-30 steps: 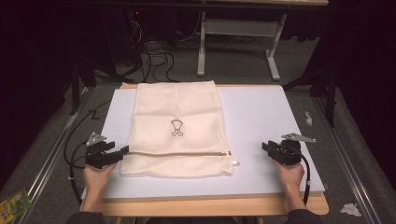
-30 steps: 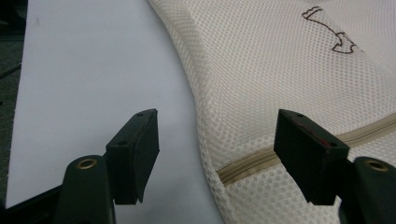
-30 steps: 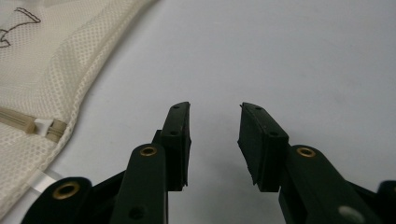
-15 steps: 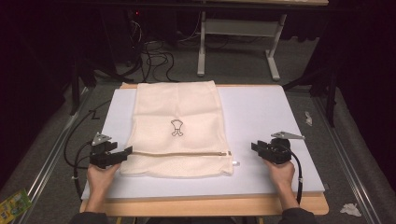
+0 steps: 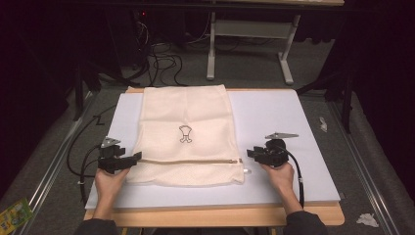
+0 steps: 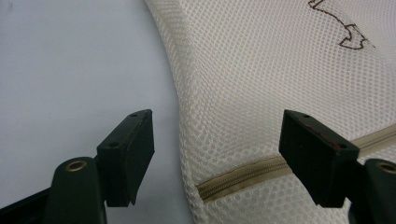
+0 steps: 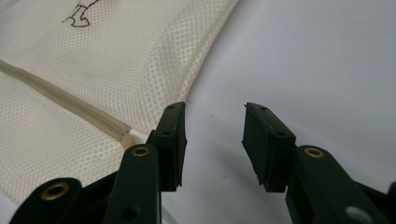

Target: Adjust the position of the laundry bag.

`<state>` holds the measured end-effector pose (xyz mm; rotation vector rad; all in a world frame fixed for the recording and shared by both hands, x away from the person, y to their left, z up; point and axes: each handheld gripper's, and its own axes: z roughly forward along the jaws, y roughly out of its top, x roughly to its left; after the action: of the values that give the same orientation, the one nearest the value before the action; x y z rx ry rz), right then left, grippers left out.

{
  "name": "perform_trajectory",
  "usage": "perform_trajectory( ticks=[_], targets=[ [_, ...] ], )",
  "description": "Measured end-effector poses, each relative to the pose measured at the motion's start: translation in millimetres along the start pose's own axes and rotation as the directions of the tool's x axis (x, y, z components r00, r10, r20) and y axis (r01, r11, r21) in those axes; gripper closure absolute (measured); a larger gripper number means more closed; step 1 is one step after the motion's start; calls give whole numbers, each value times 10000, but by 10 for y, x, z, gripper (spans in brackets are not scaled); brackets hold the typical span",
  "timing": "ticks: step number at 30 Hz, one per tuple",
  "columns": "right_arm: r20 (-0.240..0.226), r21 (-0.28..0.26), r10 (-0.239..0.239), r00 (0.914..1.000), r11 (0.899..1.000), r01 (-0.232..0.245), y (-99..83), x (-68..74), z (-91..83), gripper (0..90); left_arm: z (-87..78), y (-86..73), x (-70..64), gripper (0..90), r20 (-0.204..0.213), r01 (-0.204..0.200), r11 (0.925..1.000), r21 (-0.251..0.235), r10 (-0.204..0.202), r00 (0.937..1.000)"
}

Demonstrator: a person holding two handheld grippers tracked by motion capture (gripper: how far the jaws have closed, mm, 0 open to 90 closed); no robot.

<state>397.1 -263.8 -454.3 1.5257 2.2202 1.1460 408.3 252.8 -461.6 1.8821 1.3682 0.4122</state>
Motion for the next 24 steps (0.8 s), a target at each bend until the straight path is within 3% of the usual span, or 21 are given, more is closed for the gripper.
perform_trajectory(
  ticks=[8, 15, 24],
  targets=[
    [-330, 488, -206, 9992, 9986, 222, 116, 140, 150, 567, 61, 46, -26, 262, -69, -14, 9999, 161, 15, 10000],
    [-265, 1010, -302, 9992, 9943, 328, 208, 255, 274, 494, 111, 65, -32, 260, -59, 61, 9989, 460, -59, 10000],
    [-399, 1802, 142, 9991, 9836, -68, 314, 313, 419, 469, 191, 89, -5, 261, -59, 354, 9962, 791, -350, 9994]
  ],
)
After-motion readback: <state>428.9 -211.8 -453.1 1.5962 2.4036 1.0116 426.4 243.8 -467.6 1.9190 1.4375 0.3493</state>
